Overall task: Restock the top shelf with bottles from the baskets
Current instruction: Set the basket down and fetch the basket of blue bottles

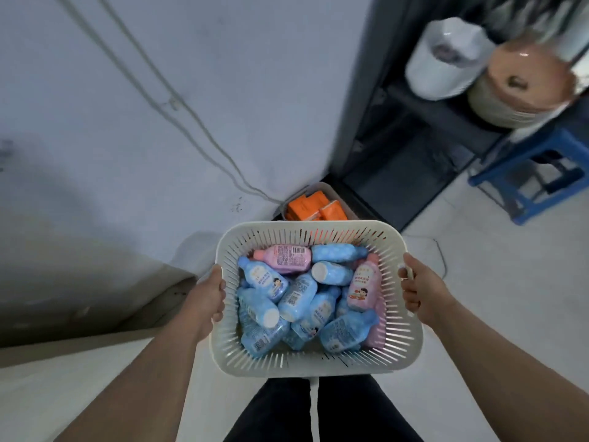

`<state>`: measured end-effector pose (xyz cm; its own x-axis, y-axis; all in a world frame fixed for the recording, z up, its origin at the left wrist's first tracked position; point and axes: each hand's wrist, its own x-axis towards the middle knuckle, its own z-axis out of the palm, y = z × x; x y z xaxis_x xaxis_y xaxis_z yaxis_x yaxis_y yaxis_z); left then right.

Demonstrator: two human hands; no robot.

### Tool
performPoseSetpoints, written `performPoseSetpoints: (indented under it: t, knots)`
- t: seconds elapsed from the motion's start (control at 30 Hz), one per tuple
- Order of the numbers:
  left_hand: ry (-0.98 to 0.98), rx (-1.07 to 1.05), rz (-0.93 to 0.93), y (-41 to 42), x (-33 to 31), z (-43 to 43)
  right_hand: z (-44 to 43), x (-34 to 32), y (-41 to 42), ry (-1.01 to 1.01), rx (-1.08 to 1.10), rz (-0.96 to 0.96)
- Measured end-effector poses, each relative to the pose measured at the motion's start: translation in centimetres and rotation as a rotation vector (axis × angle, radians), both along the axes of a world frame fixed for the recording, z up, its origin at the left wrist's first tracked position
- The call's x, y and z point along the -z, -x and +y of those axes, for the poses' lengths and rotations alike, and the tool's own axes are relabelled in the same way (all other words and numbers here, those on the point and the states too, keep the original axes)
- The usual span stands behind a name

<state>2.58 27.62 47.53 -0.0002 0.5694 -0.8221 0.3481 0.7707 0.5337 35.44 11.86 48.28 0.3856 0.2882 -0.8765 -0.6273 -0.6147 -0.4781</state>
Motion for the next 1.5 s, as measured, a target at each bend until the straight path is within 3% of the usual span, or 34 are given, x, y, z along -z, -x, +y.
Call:
performPoseSetpoints:
  t: [0.37,0.93,1.5]
  knots:
    - [-0.042,0.463,-0.018,-17.3,-5.3,-7.5,-20.4,-5.7,-6.5,-0.053,0.460,-0.019]
    - [-0.020,0.984,-0.078,-47.7,-5.1,-36.9,-56.5,-7.7,-20.4,0.081,0.926,-0.081]
    - [-0.059,1.456,-0.091,-81.0,-8.0,-57.6,-75.6,-9.2,-36.7,0.103,1.434,-0.128]
